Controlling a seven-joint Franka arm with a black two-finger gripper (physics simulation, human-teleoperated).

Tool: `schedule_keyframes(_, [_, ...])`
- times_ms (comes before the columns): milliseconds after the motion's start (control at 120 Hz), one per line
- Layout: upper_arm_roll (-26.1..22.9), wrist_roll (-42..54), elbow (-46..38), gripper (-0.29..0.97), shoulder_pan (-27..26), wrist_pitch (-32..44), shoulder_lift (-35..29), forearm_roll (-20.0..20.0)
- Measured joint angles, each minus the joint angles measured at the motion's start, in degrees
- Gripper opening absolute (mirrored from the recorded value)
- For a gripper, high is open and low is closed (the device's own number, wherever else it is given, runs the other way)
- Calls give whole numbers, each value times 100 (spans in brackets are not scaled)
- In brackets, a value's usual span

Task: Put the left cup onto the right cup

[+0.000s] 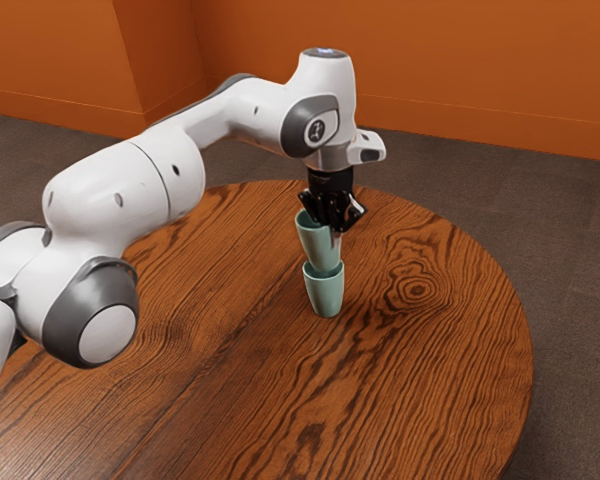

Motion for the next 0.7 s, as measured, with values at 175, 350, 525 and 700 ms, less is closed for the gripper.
schedule_keyframes(175, [-6,-10,-19,-10,8,9,48,-1])
schedule_keyframes(350, [-6,-17,-49,-10,9,12,89,-1])
schedule_keyframes(525, [-7,-23,-73,-10,9,18,110,-1])
schedule_keyframes(700, [-3,-27,-76,-8,9,21,129,-3])
